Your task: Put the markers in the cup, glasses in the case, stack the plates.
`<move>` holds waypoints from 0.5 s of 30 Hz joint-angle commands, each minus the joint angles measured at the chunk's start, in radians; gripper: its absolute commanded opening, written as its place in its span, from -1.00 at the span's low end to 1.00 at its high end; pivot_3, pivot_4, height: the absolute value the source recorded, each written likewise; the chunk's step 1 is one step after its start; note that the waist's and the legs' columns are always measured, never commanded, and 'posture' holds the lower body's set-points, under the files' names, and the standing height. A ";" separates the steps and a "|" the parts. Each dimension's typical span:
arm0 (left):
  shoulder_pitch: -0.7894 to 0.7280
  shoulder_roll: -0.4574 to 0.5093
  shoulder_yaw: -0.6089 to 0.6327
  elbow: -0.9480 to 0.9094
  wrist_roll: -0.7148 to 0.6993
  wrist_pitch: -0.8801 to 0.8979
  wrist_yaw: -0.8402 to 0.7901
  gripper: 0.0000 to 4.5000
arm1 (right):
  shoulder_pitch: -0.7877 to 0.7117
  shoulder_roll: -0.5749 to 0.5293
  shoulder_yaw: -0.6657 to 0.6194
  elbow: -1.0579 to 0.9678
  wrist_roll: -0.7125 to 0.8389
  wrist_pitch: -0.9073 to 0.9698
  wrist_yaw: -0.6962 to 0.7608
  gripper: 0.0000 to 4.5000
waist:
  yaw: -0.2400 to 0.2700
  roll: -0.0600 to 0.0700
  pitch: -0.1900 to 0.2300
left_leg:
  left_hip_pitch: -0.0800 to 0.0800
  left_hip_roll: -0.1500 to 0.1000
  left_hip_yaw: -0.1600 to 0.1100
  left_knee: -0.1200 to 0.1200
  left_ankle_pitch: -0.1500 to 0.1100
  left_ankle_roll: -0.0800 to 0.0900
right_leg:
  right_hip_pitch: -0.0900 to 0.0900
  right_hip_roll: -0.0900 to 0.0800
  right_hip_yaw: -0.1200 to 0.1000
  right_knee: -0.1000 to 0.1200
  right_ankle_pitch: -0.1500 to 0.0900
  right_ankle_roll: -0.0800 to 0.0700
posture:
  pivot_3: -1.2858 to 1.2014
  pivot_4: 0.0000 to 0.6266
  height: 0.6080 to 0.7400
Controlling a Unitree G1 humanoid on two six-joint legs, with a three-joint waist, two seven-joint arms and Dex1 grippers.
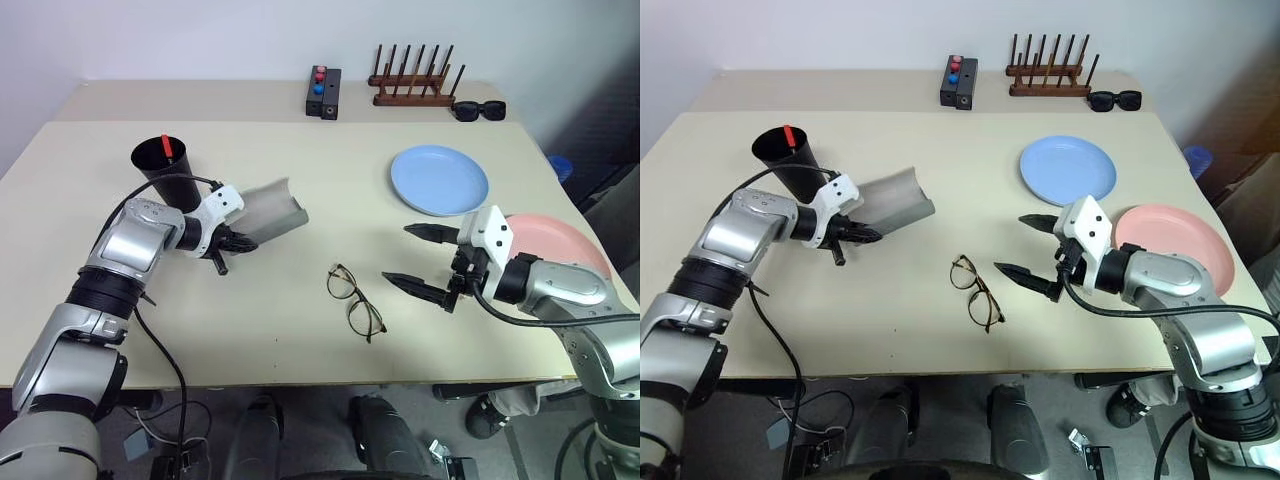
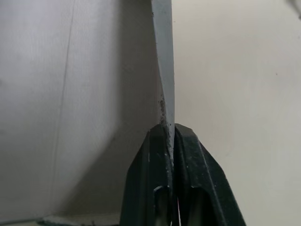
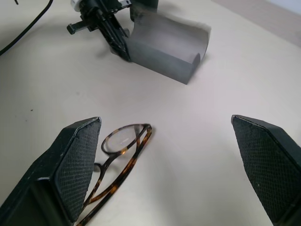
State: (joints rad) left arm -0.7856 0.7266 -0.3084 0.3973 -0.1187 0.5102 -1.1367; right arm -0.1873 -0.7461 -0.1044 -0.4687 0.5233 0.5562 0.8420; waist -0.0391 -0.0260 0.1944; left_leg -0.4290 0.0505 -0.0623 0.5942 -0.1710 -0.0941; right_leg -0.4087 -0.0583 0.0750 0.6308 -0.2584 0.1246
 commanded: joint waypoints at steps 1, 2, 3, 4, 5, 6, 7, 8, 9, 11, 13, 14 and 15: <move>0.054 0.059 0.023 -0.076 -0.009 -0.037 -0.084 -0.98 | 0.013 -0.007 -0.035 -0.013 0.008 -0.027 0.008 1.00 | -0.002 0.000 0.000 | 0.000 0.000 0.000 0.000 0.000 0.000 | 0.000 0.000 0.000 0.000 0.000 0.000 | 0.03 -0.52 1.00; 0.078 0.084 0.026 -0.111 -0.016 -0.039 -0.113 -0.98 | 0.014 -0.009 -0.034 -0.012 0.009 -0.029 0.012 1.00 | -0.006 0.000 0.000 | 0.000 0.000 0.000 0.000 0.000 0.000 | 0.000 0.000 0.000 0.000 0.000 0.000 | 0.03 -0.52 1.00; 0.111 0.115 0.032 -0.164 -0.029 -0.032 -0.146 -0.98 | 0.012 -0.010 -0.030 -0.012 0.013 -0.030 0.019 1.00 | -0.008 0.000 0.000 | 0.000 0.000 0.000 0.000 -0.001 0.001 | 0.000 0.000 0.001 0.000 0.000 0.000 | 0.03 -0.52 1.00; 0.144 0.143 0.039 -0.220 -0.045 -0.021 -0.173 -0.98 | 0.012 -0.010 -0.026 -0.015 0.016 -0.030 0.025 1.00 | -0.009 0.001 0.000 | 0.000 0.001 0.001 -0.001 -0.001 0.001 | -0.001 0.000 0.001 0.000 0.000 0.000 | 0.03 -0.52 1.00; 0.166 0.162 0.046 -0.259 -0.057 -0.013 -0.189 -0.98 | 0.012 -0.010 -0.023 -0.018 0.019 -0.030 0.030 1.00 | -0.008 0.001 0.000 | 0.001 0.001 0.001 -0.001 -0.001 0.002 | -0.001 0.000 0.001 0.000 0.000 0.000 | 0.03 -0.52 1.00; 0.191 0.180 0.054 -0.303 -0.070 -0.001 -0.203 -0.98 | 0.011 -0.010 -0.019 -0.021 0.021 -0.028 0.034 1.00 | -0.005 0.001 0.000 | 0.001 0.001 0.001 -0.001 -0.001 0.002 | -0.001 0.000 0.001 0.001 0.000 0.000 | 0.03 -0.52 1.00; 0.235 0.214 0.067 -0.376 -0.094 0.010 -0.225 -0.98 | 0.009 -0.007 -0.001 -0.033 0.028 -0.013 0.038 1.00 | -0.004 0.001 0.000 | 0.001 0.001 0.001 -0.001 -0.001 0.002 | -0.001 0.000 0.001 0.001 0.000 0.000 | 0.03 -0.52 1.00; 0.283 0.246 0.083 -0.446 -0.118 0.009 -0.248 -0.98 | 0.004 -0.008 0.028 -0.047 0.035 0.018 0.040 1.00 | -0.004 0.000 0.000 | 0.001 0.001 0.001 -0.001 -0.001 0.002 | -0.001 0.000 0.001 0.001 0.000 0.000 | 0.03 -0.52 1.00; 0.327 0.270 0.100 -0.505 -0.135 -0.001 -0.262 -0.98 | 0.002 -0.013 0.058 -0.059 0.033 0.047 0.039 1.00 | -0.005 0.001 0.000 | 0.001 0.001 0.001 0.000 -0.001 0.002 | -0.001 0.000 0.001 0.001 0.000 0.000 | 0.03 -0.52 1.00; 0.386 0.299 0.117 -0.572 -0.145 -0.008 -0.260 -0.98 | -0.008 -0.013 0.110 -0.067 0.007 0.088 0.016 1.00 | -0.003 0.001 0.000 | 0.001 0.001 0.002 0.000 -0.001 0.002 | 0.000 -0.001 0.001 0.000 -0.001 -0.001 | 0.03 -0.52 1.00; 0.443 0.318 0.124 -0.618 -0.141 -0.024 -0.254 -0.98 | -0.027 0.011 0.150 -0.068 0.003 0.166 -0.043 1.00 | 0.000 0.001 0.000 | 0.001 0.001 0.002 0.000 -0.001 0.002 | 0.000 -0.001 0.001 0.000 -0.001 -0.002 | 0.03 -0.52 1.00; 0.473 0.325 0.127 -0.636 -0.135 -0.047 -0.250 -0.98 | -0.037 0.024 0.165 -0.069 0.013 0.219 -0.074 1.00 | 0.000 0.001 0.000 | 0.001 0.001 0.002 0.001 -0.001 0.002 | -0.001 -0.001 0.001 0.000 -0.001 -0.002 | 0.03 -0.52 1.00; 0.495 0.328 0.130 -0.650 -0.136 -0.060 -0.252 -0.98 | -0.046 0.033 0.175 -0.073 0.022 0.265 -0.099 1.00 | -0.001 0.000 0.000 | 0.001 0.001 0.002 0.001 -0.001 0.002 | -0.001 -0.002 0.001 0.000 -0.001 -0.002 | 0.03 -0.52 1.00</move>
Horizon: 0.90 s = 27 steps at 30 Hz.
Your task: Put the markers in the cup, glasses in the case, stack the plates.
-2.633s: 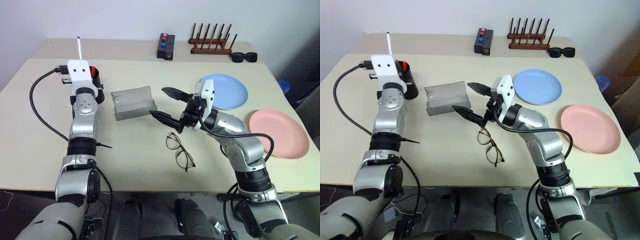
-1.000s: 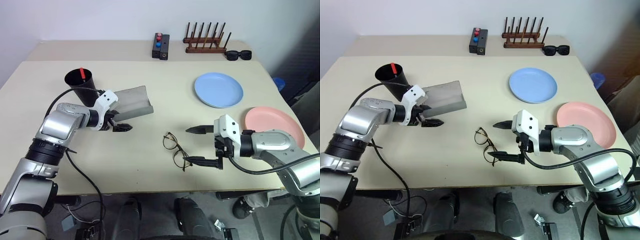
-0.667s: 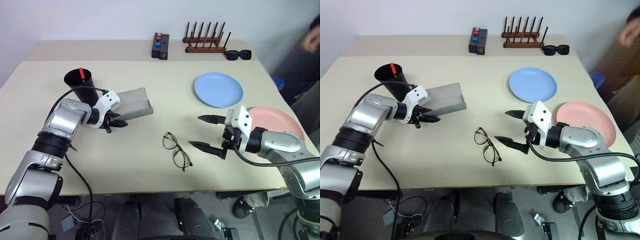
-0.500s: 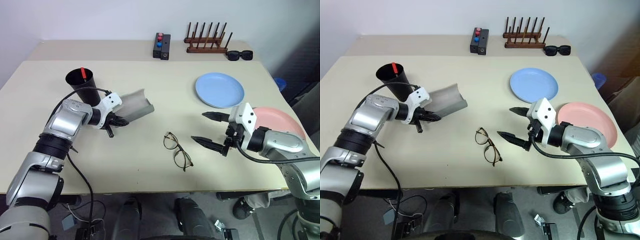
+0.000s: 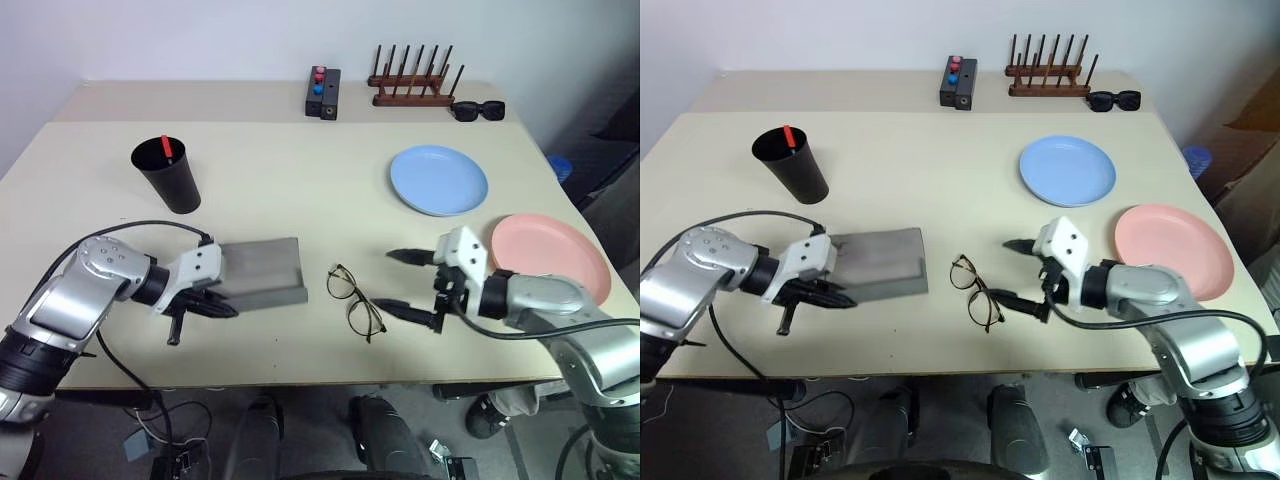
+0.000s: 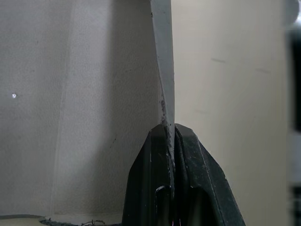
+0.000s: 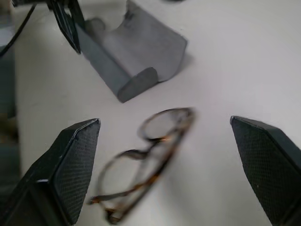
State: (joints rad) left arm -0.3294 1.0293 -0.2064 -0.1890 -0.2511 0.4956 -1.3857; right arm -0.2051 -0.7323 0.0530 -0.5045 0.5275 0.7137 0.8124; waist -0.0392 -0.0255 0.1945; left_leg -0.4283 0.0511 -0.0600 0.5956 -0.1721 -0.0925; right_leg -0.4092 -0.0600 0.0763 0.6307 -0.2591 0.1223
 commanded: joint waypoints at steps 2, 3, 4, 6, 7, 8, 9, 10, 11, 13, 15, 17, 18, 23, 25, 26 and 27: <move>0.070 0.035 0.034 -0.094 -0.022 -0.029 -0.012 -0.98 | -0.044 0.030 0.042 -0.045 0.022 0.195 -0.115 1.00 | 0.000 0.000 0.000 | 0.000 0.000 0.000 0.000 0.000 0.000 | 0.000 -0.001 0.000 0.000 0.000 -0.001 | 0.03 -0.52 1.00; 0.079 0.035 0.038 -0.104 -0.029 -0.024 -0.011 -0.86 | -0.051 0.038 0.048 -0.045 0.024 0.217 -0.128 1.00 | 0.001 0.000 0.000 | 0.000 0.000 0.001 0.000 0.000 0.000 | 0.000 -0.001 0.000 -0.001 0.000 -0.001 | 0.03 -0.52 1.00; 0.083 0.029 0.042 -0.107 -0.030 -0.024 0.001 -0.71 | -0.065 0.057 0.047 -0.039 0.032 0.254 -0.153 1.00 | 0.000 0.000 0.000 | 0.000 0.000 0.001 0.000 0.000 0.000 | 0.000 -0.001 0.000 0.000 0.000 -0.001 | 0.03 -0.52 1.00; 0.081 0.004 0.055 -0.103 -0.025 -0.033 0.040 -0.37 | -0.092 0.087 0.042 -0.029 0.042 0.310 -0.188 1.00 | 0.000 0.000 0.000 | -0.001 0.000 0.001 0.000 0.000 0.000 | -0.001 -0.001 0.000 0.000 0.000 -0.001 | 0.03 -0.52 1.00; 0.077 -0.009 0.062 -0.100 -0.021 -0.034 0.063 -0.17 | -0.103 0.095 0.041 -0.025 0.040 0.331 -0.202 1.00 | 0.000 0.000 0.000 | -0.001 0.000 0.001 0.000 0.000 0.000 | -0.001 -0.001 0.000 0.000 0.000 -0.001 | 0.03 -0.52 1.00; 0.070 -0.022 0.069 -0.092 -0.013 -0.040 0.090 0.03 | -0.113 0.106 0.034 -0.020 0.044 0.356 -0.217 1.00 | 0.000 0.000 0.000 | -0.001 0.000 0.001 0.000 0.000 0.000 | -0.001 -0.001 0.000 0.000 0.000 -0.001 | 0.03 -0.52 1.00; 0.064 -0.031 0.074 -0.086 -0.009 -0.034 0.110 0.31 | -0.121 0.114 0.027 -0.016 0.048 0.378 -0.230 1.00 | 0.000 0.000 0.000 | -0.001 0.000 0.001 0.000 0.000 0.000 | -0.001 -0.001 0.000 0.000 0.000 -0.001 | 0.03 -0.52 1.00; 0.061 -0.036 0.080 -0.083 -0.008 -0.035 0.124 0.51 | -0.127 0.120 0.021 -0.014 0.052 0.397 -0.240 1.00 | 0.000 0.000 0.000 | -0.001 0.000 0.001 0.000 0.000 0.000 | -0.001 -0.001 0.000 0.000 0.000 -0.001 | 0.03 -0.52 1.00; 0.061 -0.039 0.087 -0.083 -0.010 -0.041 0.133 0.51 | -0.131 0.123 0.018 -0.013 0.055 0.411 -0.246 1.00 | -0.001 0.000 0.000 | -0.001 0.000 0.001 0.000 0.000 0.000 | -0.001 0.000 0.000 0.000 0.000 -0.001 | 0.03 -0.52 1.00; 0.074 -0.042 0.119 -0.099 -0.037 -0.034 0.150 0.51 | -0.136 0.126 0.016 -0.017 0.060 0.438 -0.256 1.00 | -0.001 0.000 0.000 | -0.001 0.000 0.001 0.000 0.000 0.001 | -0.001 0.000 0.000 0.000 0.000 -0.001 | 0.03 -0.52 1.00; 0.091 -0.047 0.154 -0.116 -0.058 -0.025 0.173 0.51 | -0.138 0.138 0.013 -0.022 0.071 0.467 -0.269 1.00 | -0.002 0.000 0.000 | -0.001 0.000 0.001 0.000 -0.001 0.001 | -0.001 0.000 0.000 0.000 0.000 -0.001 | 0.03 -0.52 1.00; 0.120 -0.047 0.177 -0.133 -0.060 -0.032 0.192 0.51 | -0.143 0.150 0.013 -0.025 0.075 0.492 -0.284 1.00 | -0.003 0.000 0.000 | -0.001 0.000 0.001 0.000 -0.001 0.001 | -0.001 0.000 0.000 0.000 0.000 -0.001 | 0.03 -0.52 1.00; 0.134 -0.046 0.184 -0.142 -0.061 -0.032 0.198 0.51 | -0.144 0.153 0.014 -0.027 0.074 0.499 -0.289 1.00 | -0.004 0.000 0.000 | -0.001 0.000 0.001 0.000 -0.001 0.001 | -0.001 0.000 0.000 0.000 0.000 -0.001 | 0.03 -0.52 1.00; 0.186 -0.060 0.219 -0.172 -0.077 -0.031 0.235 0.54 | -0.151 0.182 0.008 -0.021 0.077 0.544 -0.327 0.44 | -0.004 0.000 0.000 | -0.001 0.000 0.001 0.000 -0.001 0.001 | -0.001 0.000 0.000 0.000 0.000 -0.001 | 0.03 -0.52 1.00; 0.195 -0.068 0.234 -0.182 -0.094 -0.019 0.249 0.54 | -0.155 0.193 0.002 -0.016 0.082 0.555 -0.336 -0.06 | -0.004 0.000 0.000 | -0.001 0.000 0.001 0.000 -0.001 0.001 | -0.001 0.000 0.000 0.000 0.000 -0.001 | 0.03 -0.52 1.00; 0.196 -0.071 0.242 -0.188 -0.107 -0.007 0.255 0.54 | -0.158 0.201 -0.004 -0.014 0.087 0.562 -0.340 -0.27 | -0.003 0.000 0.000 | -0.001 0.000 0.001 0.000 -0.001 0.001 | -0.001 0.000 0.000 0.000 0.000 -0.001 | 0.03 -0.52 1.00; 0.195 -0.075 0.252 -0.194 -0.124 0.007 0.262 0.54 | -0.161 0.207 -0.009 -0.011 0.091 0.569 -0.342 -0.52 | -0.002 0.000 0.000 | -0.001 0.000 0.001 0.000 -0.001 0.001 | -0.001 0.000 0.000 0.000 0.000 -0.001 | 0.03 -0.52 1.00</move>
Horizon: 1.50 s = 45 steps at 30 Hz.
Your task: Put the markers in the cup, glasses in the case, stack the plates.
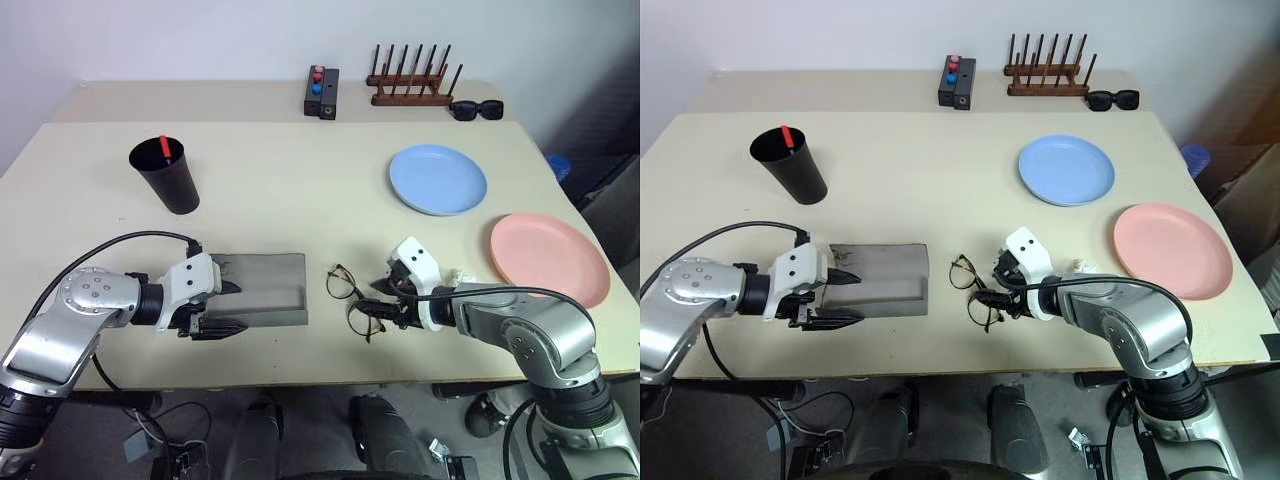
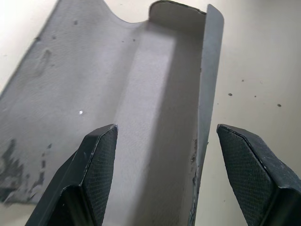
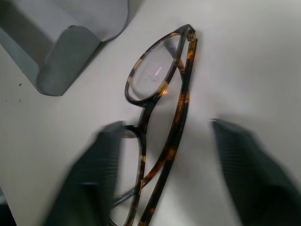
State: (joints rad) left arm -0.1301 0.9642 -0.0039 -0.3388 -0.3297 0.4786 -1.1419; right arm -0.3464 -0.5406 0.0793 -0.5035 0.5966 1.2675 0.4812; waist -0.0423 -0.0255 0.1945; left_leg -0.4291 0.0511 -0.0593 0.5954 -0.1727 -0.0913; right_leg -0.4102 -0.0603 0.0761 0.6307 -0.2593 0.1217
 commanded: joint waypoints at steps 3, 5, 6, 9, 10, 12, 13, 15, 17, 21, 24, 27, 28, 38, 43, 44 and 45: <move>-0.010 -0.025 0.094 -0.065 -0.097 0.070 0.045 0.54 | -0.030 0.030 -0.047 -0.006 0.030 0.032 -0.018 -0.99 | -0.001 0.000 0.000 | 0.000 0.000 0.000 0.000 0.000 0.000 | 0.000 0.000 0.000 0.000 0.000 0.000 | 0.03 -0.52 1.00; -0.005 -0.025 0.113 -0.074 -0.116 0.093 0.061 0.54 | -0.036 0.036 -0.051 0.000 0.035 0.039 -0.025 -0.99 | 0.000 0.000 0.000 | 0.001 0.000 0.000 0.000 0.000 0.000 | 0.001 0.000 0.000 0.000 0.000 0.000 | 0.03 -0.52 1.00; 0.008 -0.024 0.124 -0.078 -0.121 0.101 0.069 0.54 | -0.040 0.041 -0.052 0.004 0.038 0.042 -0.028 -0.99 | 0.000 0.000 0.000 | 0.001 0.000 0.000 0.000 0.000 0.000 | 0.001 0.000 0.000 0.000 0.000 0.000 | 0.03 -0.52 1.00; 0.052 -0.026 0.151 -0.089 -0.119 0.105 0.094 0.54 | -0.048 0.047 -0.047 0.010 0.039 0.042 -0.030 -0.99 | -0.002 0.000 0.000 | 0.001 0.000 0.000 0.000 0.000 0.000 | 0.001 0.000 0.000 0.000 0.000 0.000 | 0.03 -0.52 1.00; 0.065 -0.029 0.162 -0.091 -0.121 0.107 0.104 0.54 | -0.051 0.047 -0.044 0.012 0.039 0.038 -0.028 -0.99 | -0.002 0.000 0.000 | 0.001 0.000 0.000 0.000 0.000 0.000 | 0.001 0.000 0.000 0.000 0.000 0.000 | 0.03 -0.52 1.00; 0.085 -0.034 0.183 -0.095 -0.129 0.113 0.121 0.54 | -0.056 0.044 -0.038 0.013 0.035 0.027 -0.024 -0.99 | -0.002 0.000 0.000 | 0.001 0.000 0.000 0.000 0.000 0.000 | 0.000 0.000 0.000 0.000 0.000 0.000 | 0.03 -0.52 1.00; 0.096 -0.037 0.199 -0.094 -0.134 0.117 0.132 0.54 | -0.062 0.037 -0.031 0.010 0.032 0.011 -0.015 -0.99 | -0.002 0.000 0.000 | 0.001 0.000 0.000 0.000 0.000 0.000 | 0.000 0.000 0.000 0.000 0.000 0.000 | 0.03 -0.52 1.00; 0.131 -0.041 0.252 -0.080 -0.139 0.122 0.157 0.54 | -0.092 0.023 -0.031 -0.010 0.047 -0.020 0.024 -0.99 | -0.002 0.000 0.000 | 0.001 0.000 0.000 0.000 0.000 0.000 | 0.000 0.000 0.000 0.000 0.000 0.000 | 0.03 -0.52 1.00; 0.166 -0.045 0.295 -0.061 -0.130 0.109 0.173 0.54 | -0.134 0.014 -0.024 -0.015 0.060 -0.035 0.056 -0.99 | -0.003 0.000 0.000 | 0.001 0.000 0.000 0.000 0.000 0.000 | 0.000 0.000 0.000 0.000 0.000 0.000 | 0.03 -0.52 1.00; 0.211 -0.080 0.344 -0.005 -0.115 0.060 0.202 0.54 | -0.257 0.041 0.052 0.023 0.049 -0.082 0.102 -0.99 | -0.005 0.001 0.000 | 0.001 0.000 0.000 -0.001 0.000 0.000 | -0.001 0.000 0.000 0.000 0.000 0.000 | 0.03 -0.52 1.00; 0.229 -0.090 0.361 0.047 -0.099 0.021 0.209 0.54 | -0.346 0.083 0.116 0.075 0.034 -0.126 0.138 -0.99 | -0.004 0.000 0.000 | 0.001 0.000 0.000 -0.002 0.000 0.000 | -0.001 0.000 0.000 0.000 0.000 0.000 | 0.03 -0.52 1.00; 0.245 -0.092 0.376 0.091 -0.077 -0.041 0.207 0.54 | -0.421 0.129 0.213 0.146 -0.003 -0.191 0.191 -0.99 | -0.003 0.000 0.000 | 0.000 0.000 0.000 -0.002 0.000 0.000 | -0.002 0.000 0.000 0.000 0.000 0.000 | 0.03 -0.52 1.00; 0.252 -0.101 0.392 0.103 -0.085 -0.063 0.201 0.54 | -0.443 0.153 0.259 0.181 -0.021 -0.216 0.213 -0.99 | -0.003 0.000 0.000 | 0.000 0.000 0.000 -0.002 0.000 0.000 | -0.002 0.000 0.000 0.000 0.000 0.000 | 0.03 -0.52 1.00; 0.319 -0.153 0.450 0.124 -0.095 -0.166 0.201 0.54 | -0.536 0.243 0.456 0.437 -0.158 -0.409 0.411 -0.99 | -0.003 0.000 0.000 | 0.000 0.000 0.001 -0.002 0.000 0.000 | -0.003 0.000 0.000 0.000 0.000 -0.001 | 0.03 -0.52 1.00; 0.337 -0.164 0.445 0.098 -0.097 -0.161 0.220 0.54 | -0.548 0.247 0.482 0.499 -0.212 -0.462 0.480 -0.99 | -0.003 0.000 0.000 | 0.000 0.000 0.001 -0.003 0.000 0.000 | -0.003 0.000 0.000 0.001 0.000 -0.001 | 0.03 -0.52 1.00; 0.338 -0.165 0.444 0.096 -0.097 -0.161 0.223 0.54 | -0.548 0.248 0.484 0.503 -0.219 -0.467 0.491 -0.99 | -0.003 0.000 0.000 | 0.000 0.000 0.001 -0.003 0.000 0.000 | -0.003 0.000 0.000 0.000 0.000 -0.001 | 0.03 -0.52 1.00; 0.337 -0.165 0.442 0.094 -0.097 -0.158 0.226 0.54 | -0.548 0.247 0.486 0.507 -0.224 -0.471 0.503 -0.99 | -0.003 0.000 0.000 | -0.001 0.000 0.001 -0.003 0.000 0.000 | -0.003 0.000 0.000 0.000 0.000 -0.001 | 0.03 -0.52 1.00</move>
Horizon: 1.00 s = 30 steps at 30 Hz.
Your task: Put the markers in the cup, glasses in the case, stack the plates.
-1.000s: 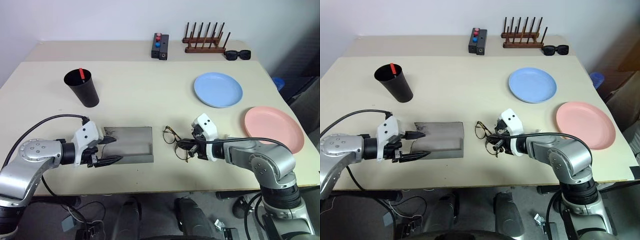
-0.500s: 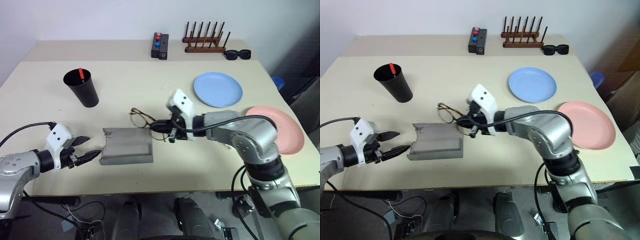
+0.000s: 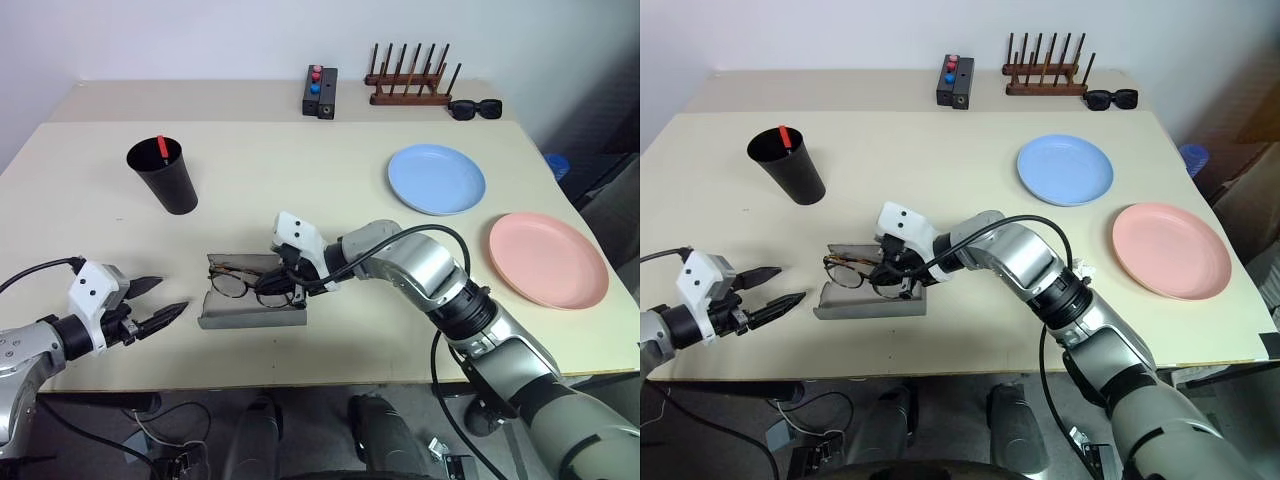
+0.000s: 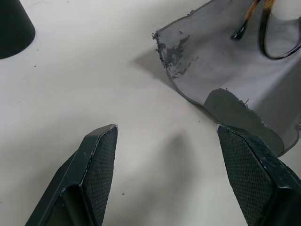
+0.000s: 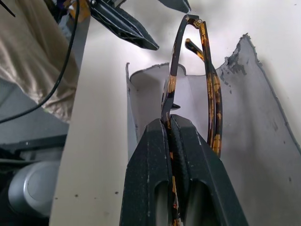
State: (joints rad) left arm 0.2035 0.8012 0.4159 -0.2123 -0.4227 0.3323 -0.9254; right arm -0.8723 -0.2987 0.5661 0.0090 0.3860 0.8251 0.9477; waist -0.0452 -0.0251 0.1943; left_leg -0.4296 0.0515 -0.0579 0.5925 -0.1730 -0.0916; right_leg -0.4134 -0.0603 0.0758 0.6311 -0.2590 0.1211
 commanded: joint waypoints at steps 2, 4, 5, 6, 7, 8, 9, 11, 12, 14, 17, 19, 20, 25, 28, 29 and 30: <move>0.000 -0.002 0.017 -0.039 -0.006 -0.006 0.016 0.54 | -0.021 0.006 0.005 0.003 -0.027 -0.037 0.059 -0.99 | -0.001 0.000 0.000 | 0.000 0.000 0.000 0.000 0.000 0.000 | 0.000 0.000 0.000 0.000 0.000 0.000 | 0.03 -0.52 1.00; -0.006 -0.002 0.011 -0.044 -0.008 -0.001 0.022 0.54 | -0.021 0.013 0.004 0.015 -0.036 -0.041 0.073 -0.99 | -0.001 0.000 0.000 | 0.000 0.000 0.000 0.000 0.000 0.000 | 0.000 0.000 0.000 0.000 0.000 0.000 | 0.03 -0.52 1.00; -0.011 -0.002 0.007 -0.045 -0.008 0.001 0.025 0.54 | -0.023 0.018 0.000 0.024 -0.040 -0.043 0.077 -0.86 | -0.001 0.000 0.000 | 0.000 0.000 0.000 0.000 0.000 0.000 | 0.000 0.000 0.000 0.000 0.000 0.000 | 0.03 -0.52 1.00; -0.016 -0.002 0.004 -0.046 -0.009 0.002 0.027 0.54 | -0.025 0.024 -0.004 0.031 -0.044 -0.045 0.078 -0.71 | -0.001 0.000 0.000 | 0.000 0.000 0.000 0.000 0.000 0.000 | 0.000 0.000 0.000 0.000 0.000 0.000 | 0.03 -0.52 1.00; -0.019 -0.003 0.002 -0.047 -0.012 0.004 0.027 0.54 | -0.027 0.029 -0.010 0.036 -0.048 -0.048 0.079 -0.56 | -0.001 0.000 0.000 | 0.000 0.000 0.000 0.000 0.000 0.000 | 0.000 0.000 0.000 0.000 0.000 0.000 | 0.03 -0.52 1.00; -0.022 -0.003 0.001 -0.047 -0.014 0.006 0.027 0.54 | -0.028 0.033 -0.015 0.041 -0.053 -0.050 0.078 -0.39 | -0.001 0.000 0.000 | 0.000 0.000 0.000 0.000 0.000 0.000 | 0.000 0.000 0.000 0.000 0.000 0.000 | 0.03 -0.52 1.00; -0.022 -0.004 0.001 -0.049 -0.016 0.007 0.026 0.54 | -0.028 0.036 -0.018 0.041 -0.056 -0.050 0.078 -0.15 | -0.001 0.000 0.000 | 0.000 0.000 0.000 0.000 0.000 0.000 | 0.000 0.000 0.000 0.000 0.000 0.000 | 0.03 -0.52 1.00; -0.019 0.001 0.000 -0.059 -0.031 0.017 0.011 0.54 | -0.030 0.041 -0.036 0.036 -0.063 -0.051 0.064 0.27 | -0.001 0.000 0.000 | 0.000 0.000 0.000 0.000 0.000 0.000 | 0.000 0.000 0.000 0.000 0.000 0.000 | 0.03 -0.52 1.00; -0.017 0.005 0.001 -0.064 -0.039 0.024 0.002 0.54 | -0.030 0.041 -0.043 0.031 -0.066 -0.053 0.060 0.51 | -0.001 0.000 0.000 | 0.000 0.000 0.000 0.000 0.000 0.000 | 0.000 0.000 0.000 0.000 0.000 0.000 | 0.03 -0.52 1.00; -0.016 0.012 0.005 -0.069 -0.047 0.035 -0.009 0.54 | -0.028 0.036 -0.062 0.012 -0.066 -0.064 0.058 0.68 | -0.001 0.000 0.000 | 0.000 0.000 0.000 0.000 0.000 0.000 | -0.001 0.000 0.000 0.000 0.000 0.000 | 0.03 -0.52 1.00; -0.037 0.015 0.019 -0.070 -0.086 0.077 -0.014 0.54 | -0.022 0.028 -0.097 -0.032 -0.051 -0.068 0.064 0.68 | 0.000 0.000 0.000 | 0.000 0.000 0.000 0.000 0.000 0.000 | 0.000 0.000 0.000 0.000 0.000 0.000 | 0.03 -0.52 1.00; -0.103 0.011 0.035 -0.074 -0.163 0.163 0.017 0.76 | -0.002 0.008 -0.143 -0.099 -0.027 -0.076 0.072 0.70 | 0.004 0.000 0.000 | 0.000 0.000 0.000 0.000 0.000 0.000 | 0.000 0.000 0.000 0.000 0.000 0.000 | 0.03 -0.52 1.00; -0.135 0.009 0.035 -0.077 -0.180 0.189 0.035 0.91 | 0.008 -0.002 -0.161 -0.126 -0.018 -0.078 0.072 0.70 | 0.005 0.000 0.000 | -0.001 0.000 -0.001 0.000 0.000 0.000 | 0.000 0.000 -0.001 0.000 0.000 0.000 | 0.03 -0.52 1.00; -0.319 -0.014 -0.018 -0.072 -0.228 0.311 0.144 0.98 | 0.084 -0.063 -0.232 -0.227 -0.007 -0.073 0.035 0.70 | 0.002 -0.001 0.000 | 0.000 0.000 -0.001 0.001 0.000 0.000 | 0.001 0.000 -0.001 0.000 0.000 0.001 | 0.03 -0.52 1.00; -0.391 -0.013 -0.089 -0.057 -0.206 0.338 0.149 0.75 | 0.127 -0.100 -0.263 -0.280 0.000 -0.060 0.011 0.70 | 0.000 0.000 0.000 | 0.000 0.000 -0.001 0.000 0.000 0.000 | 0.001 0.000 -0.001 0.000 0.000 0.001 | 0.03 -0.52 1.00; -0.423 -0.011 -0.130 -0.038 -0.177 0.334 0.153 0.63 | 0.146 -0.119 -0.278 -0.304 0.004 -0.055 0.007 0.70 | 0.000 0.000 0.000 | 0.000 0.000 -0.001 0.000 0.000 0.000 | 0.001 0.001 -0.001 0.000 0.000 0.001 | 0.03 -0.52 1.00; -0.462 -0.010 -0.177 -0.010 -0.146 0.331 0.152 0.43 | 0.167 -0.143 -0.296 -0.330 0.008 -0.052 0.003 0.70 | 0.004 0.000 0.000 | 0.000 0.000 -0.001 0.000 0.000 0.000 | 0.000 0.001 -0.001 0.001 0.000 0.001 | 0.03 -0.52 1.00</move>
State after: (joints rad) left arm -0.2306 0.7848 0.2744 -0.2355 -0.6039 0.6693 -0.7777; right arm -0.7061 -0.4286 0.3174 -0.2538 0.3748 0.7740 0.9581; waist -0.0415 -0.0252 0.1943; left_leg -0.4299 0.0514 -0.0597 0.5929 -0.1727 -0.0916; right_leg -0.4127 -0.0590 0.0750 0.6321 -0.2589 0.1223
